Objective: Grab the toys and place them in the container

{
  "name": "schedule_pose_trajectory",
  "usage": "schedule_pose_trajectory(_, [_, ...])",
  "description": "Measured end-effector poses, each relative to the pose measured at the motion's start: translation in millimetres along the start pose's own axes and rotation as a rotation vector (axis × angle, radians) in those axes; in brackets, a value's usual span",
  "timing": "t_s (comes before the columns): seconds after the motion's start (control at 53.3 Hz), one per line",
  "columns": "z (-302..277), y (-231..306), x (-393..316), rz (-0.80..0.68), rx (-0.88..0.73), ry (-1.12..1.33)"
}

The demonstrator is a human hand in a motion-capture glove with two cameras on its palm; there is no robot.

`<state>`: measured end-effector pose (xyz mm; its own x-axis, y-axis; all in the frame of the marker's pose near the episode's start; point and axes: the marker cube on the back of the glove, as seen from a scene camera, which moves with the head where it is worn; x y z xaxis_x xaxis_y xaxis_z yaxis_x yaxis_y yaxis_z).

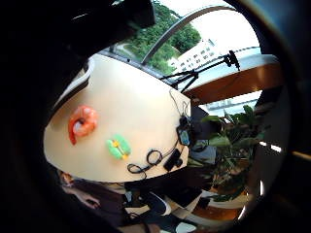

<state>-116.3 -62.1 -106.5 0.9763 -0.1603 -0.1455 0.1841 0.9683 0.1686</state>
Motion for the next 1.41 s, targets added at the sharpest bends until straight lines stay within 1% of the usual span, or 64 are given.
schedule_pose_trajectory(0.075, [19.5, 17.6, 25.8, 0.023, -0.033, -0.037])
schedule_pose_trajectory(0.169, [64.8, 39.7, 47.1, 0.037, -0.118, -0.151])
schedule_pose_trajectory(0.338, [174.9, 75.1, 50.7, 0.080, -0.309, -0.194])
schedule_pose_trajectory(0.432, [210.3, 86.7, 43.5, 0.079, -0.358, -0.194])
schedule_pose_trajectory(0.488, [226.2, 91.4, 39.5, 0.085, -0.340, -0.151])
schedule_pose_trajectory(0.619, [234.4, 95.7, 36.4, 0.107, -0.212, 0.024])
schedule_pose_trajectory(0.807, [237.5, 88.8, 41.9, 0.035, -0.079, 0.066])
schedule_pose_trajectory(0.882, [237.7, 83.9, 39.5, -0.004, -0.071, 0.055])
schedule_pose_trajectory(0.938, [236.5, 79.3, 39.9, -0.029, -0.136, 0.034])
schedule_pose_trajectory(0.994, [231.3, 75.4, 38.7, -0.043, -0.252, -0.033])
schedule_pose_trajectory(1.051, [216.2, 69.5, 36.8, -0.043, -0.362, -0.156])
schedule_pose_trajectory(1.107, [189.8, 59.6, 31.9, -0.033, -0.395, -0.297])
schedule_pose_trajectory(1.182, [137.5, 37.5, 24.0, -0.052, -0.339, -0.404])
schedule_pose_trajectory(1.313, [44.1, -7.2, -5.8, -0.059, -0.157, -0.350])
schedule_pose_trajectory(1.407, [-9.8, -44.1, -32.2, -0.047, 0.027, -0.263])
